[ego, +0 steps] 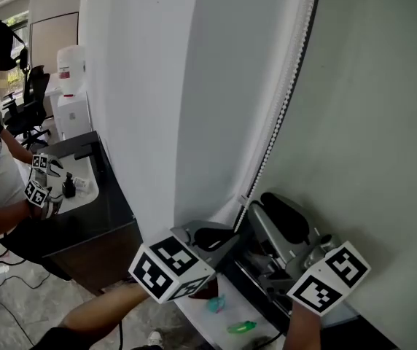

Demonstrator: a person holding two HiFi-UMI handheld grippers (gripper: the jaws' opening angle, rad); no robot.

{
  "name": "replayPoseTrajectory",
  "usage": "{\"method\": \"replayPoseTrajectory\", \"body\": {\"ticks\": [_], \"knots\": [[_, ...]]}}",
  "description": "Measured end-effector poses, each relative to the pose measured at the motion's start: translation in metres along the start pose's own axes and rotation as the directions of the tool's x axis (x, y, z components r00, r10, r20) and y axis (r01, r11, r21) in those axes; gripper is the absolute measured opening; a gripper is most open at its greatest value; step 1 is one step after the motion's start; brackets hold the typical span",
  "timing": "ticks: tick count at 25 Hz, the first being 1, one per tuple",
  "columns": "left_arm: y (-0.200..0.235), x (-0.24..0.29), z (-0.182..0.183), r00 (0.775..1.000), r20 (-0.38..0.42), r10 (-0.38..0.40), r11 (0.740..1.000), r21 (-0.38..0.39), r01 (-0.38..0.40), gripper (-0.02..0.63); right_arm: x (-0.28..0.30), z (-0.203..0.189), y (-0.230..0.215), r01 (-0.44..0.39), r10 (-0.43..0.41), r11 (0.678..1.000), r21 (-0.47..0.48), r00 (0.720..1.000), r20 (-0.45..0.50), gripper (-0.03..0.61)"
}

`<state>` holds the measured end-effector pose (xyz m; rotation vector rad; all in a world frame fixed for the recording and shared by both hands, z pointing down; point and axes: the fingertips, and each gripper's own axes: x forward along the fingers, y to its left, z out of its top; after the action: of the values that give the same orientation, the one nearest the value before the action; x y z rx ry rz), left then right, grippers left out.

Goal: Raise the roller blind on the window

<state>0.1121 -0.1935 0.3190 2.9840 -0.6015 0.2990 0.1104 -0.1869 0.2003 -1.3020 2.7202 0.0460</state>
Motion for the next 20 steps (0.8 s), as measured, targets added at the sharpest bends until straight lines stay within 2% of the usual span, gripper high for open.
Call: {"method": "replayPoseTrajectory", "body": {"ticks": [5,7,9,16,17,18,20], "knots": [[-0.004,0.006,-0.05,0.999,-0.034,0.021,0.999,-0.023,-0.022,0.012,0.019,0.009,0.008,-0.034,0.035,0.999,-0.024,0.999,0.006,0.103],[0.0,0.005,-0.055,0.999,-0.04,0.035,0.999,-0.01,-0.035,0.012,0.025,0.01,0.008,-0.033,0.034,0.998,-0.053,0.999,0.007,0.085],[0.0,0.005,-0.056,0.998,-0.05,0.036,0.999,-0.006,-0.036,0.012,0.027,0.012,0.009,-0.031,0.032,0.996,-0.085,0.999,0.009,0.026],[0.005,-0.008,-0.059,0.998,-0.055,-0.011,0.999,-0.039,0.009,0.012,0.034,0.007,0.007,-0.029,0.031,0.999,-0.041,0.998,0.051,0.006],[0.006,-0.011,-0.055,0.999,-0.041,-0.01,0.999,-0.041,0.008,0.026,0.033,0.006,0.007,-0.026,0.028,0.999,-0.037,0.998,0.054,0.006],[0.006,-0.016,-0.049,1.0,-0.013,-0.01,0.999,-0.046,0.01,0.066,0.032,0.005,0.008,-0.022,0.024,0.999,-0.04,0.998,0.056,0.006],[0.003,-0.029,-0.025,0.997,0.075,-0.03,0.997,-0.071,0.036,0.105,0.027,0.006,0.009,0.003,0.0,0.998,-0.066,0.998,0.059,0.006]]}}
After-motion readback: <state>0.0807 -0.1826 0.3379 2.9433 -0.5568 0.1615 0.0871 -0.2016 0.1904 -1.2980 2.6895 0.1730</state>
